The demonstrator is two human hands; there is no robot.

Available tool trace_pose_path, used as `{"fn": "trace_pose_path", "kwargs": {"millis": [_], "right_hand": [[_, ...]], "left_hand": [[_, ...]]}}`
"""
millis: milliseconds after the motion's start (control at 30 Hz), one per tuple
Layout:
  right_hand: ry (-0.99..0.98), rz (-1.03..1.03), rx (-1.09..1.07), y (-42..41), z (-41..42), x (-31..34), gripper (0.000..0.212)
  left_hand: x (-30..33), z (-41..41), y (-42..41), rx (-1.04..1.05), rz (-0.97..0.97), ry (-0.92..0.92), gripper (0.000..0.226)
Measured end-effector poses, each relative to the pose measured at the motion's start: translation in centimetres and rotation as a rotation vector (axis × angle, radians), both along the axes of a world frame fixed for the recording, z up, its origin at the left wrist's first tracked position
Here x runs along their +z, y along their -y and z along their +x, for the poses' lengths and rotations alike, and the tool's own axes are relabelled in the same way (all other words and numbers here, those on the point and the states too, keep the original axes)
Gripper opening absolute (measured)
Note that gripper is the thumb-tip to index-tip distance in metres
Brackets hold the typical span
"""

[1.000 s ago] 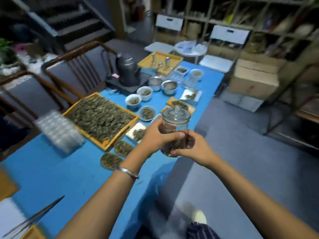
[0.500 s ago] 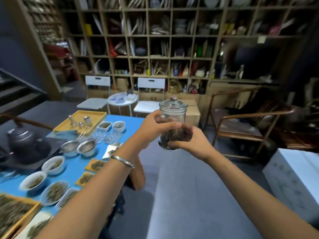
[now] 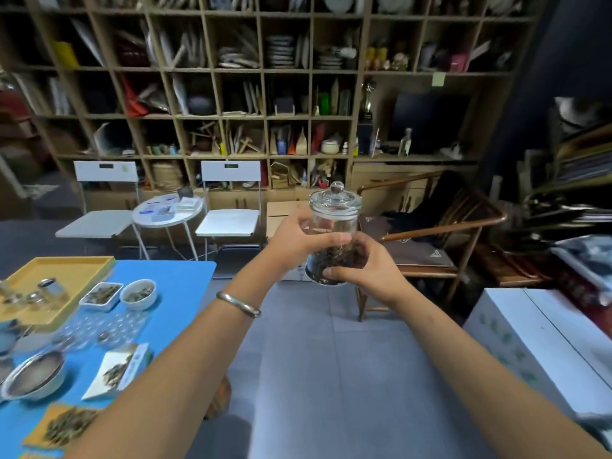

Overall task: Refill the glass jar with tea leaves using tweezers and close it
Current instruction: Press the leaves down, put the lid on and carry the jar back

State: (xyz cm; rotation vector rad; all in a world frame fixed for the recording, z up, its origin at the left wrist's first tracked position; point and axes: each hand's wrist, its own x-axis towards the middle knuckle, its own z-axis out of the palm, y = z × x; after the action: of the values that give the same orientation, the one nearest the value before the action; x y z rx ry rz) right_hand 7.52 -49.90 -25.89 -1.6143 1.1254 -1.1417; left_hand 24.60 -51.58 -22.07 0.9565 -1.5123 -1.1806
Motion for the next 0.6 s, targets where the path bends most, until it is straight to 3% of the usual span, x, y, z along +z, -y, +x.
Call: {"fn": "trace_pose_path", "kwargs": {"millis": [200,300,467,600], "right_hand": [[-0.060,-0.021,-0.038,12.0,0.6,0.1,0.065],[-0.053,-0.012,-0.047,19.1,1.8,0.7,0.066],[-0.045,-0.022,-0.043,29.5,3.8,1.8,0.059],[-0.045,-0.035,-0.032,37.3,5.0,1.8,0.063]], "left_hand": [[-0.6,0.8,12.8,-0.015,-0.025,0.025,0.057],[0.3,2.1,20.1,-0.012,-0.031,0.054,0.058],[1.9,4.1,30.5,-0.046,-0.039,0.080,0.030],[1.8,5.2,38.0,-0.043,-0.062,0.070,0.036]]}}
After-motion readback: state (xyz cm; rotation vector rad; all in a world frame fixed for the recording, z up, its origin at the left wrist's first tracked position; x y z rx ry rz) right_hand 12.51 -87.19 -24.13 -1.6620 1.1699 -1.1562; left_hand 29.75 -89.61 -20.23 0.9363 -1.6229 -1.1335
